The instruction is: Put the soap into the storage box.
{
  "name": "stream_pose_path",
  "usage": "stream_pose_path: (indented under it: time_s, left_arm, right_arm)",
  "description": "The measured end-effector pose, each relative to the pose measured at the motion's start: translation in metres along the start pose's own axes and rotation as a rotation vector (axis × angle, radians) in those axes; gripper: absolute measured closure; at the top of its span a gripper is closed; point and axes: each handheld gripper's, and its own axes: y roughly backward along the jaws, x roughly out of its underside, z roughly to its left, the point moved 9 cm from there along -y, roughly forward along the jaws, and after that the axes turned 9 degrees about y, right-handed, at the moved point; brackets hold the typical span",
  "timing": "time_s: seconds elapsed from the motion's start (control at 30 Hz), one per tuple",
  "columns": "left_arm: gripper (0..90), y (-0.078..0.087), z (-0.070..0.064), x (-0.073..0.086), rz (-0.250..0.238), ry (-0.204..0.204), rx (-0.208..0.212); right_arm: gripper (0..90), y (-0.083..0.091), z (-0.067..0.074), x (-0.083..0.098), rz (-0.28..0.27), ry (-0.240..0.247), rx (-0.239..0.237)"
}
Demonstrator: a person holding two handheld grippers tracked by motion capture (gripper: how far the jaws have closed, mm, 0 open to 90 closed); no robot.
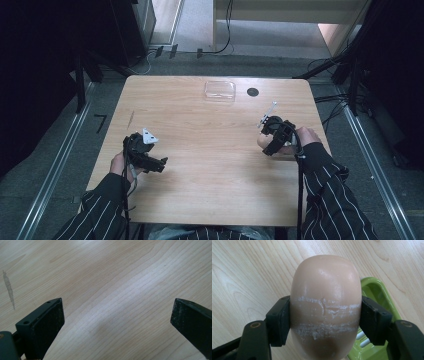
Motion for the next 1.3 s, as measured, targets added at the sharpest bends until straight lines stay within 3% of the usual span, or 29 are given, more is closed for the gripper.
stream_pose_path:
  time_s: [0.63,1.3]
  left_arm:
    - [0.0,0.000,0.000,0.000,0.002,-0.002,-0.001]
    - [0.0,0.000,0.000,0.000,0.004,-0.004,-0.002]
  right_arm:
    - [33.5,-0.001,-0.017,0.017,0.022,-0.010,0.008]
    - [33.5,-0.002,-0.025,0.022,0.016,-0.012,0.009]
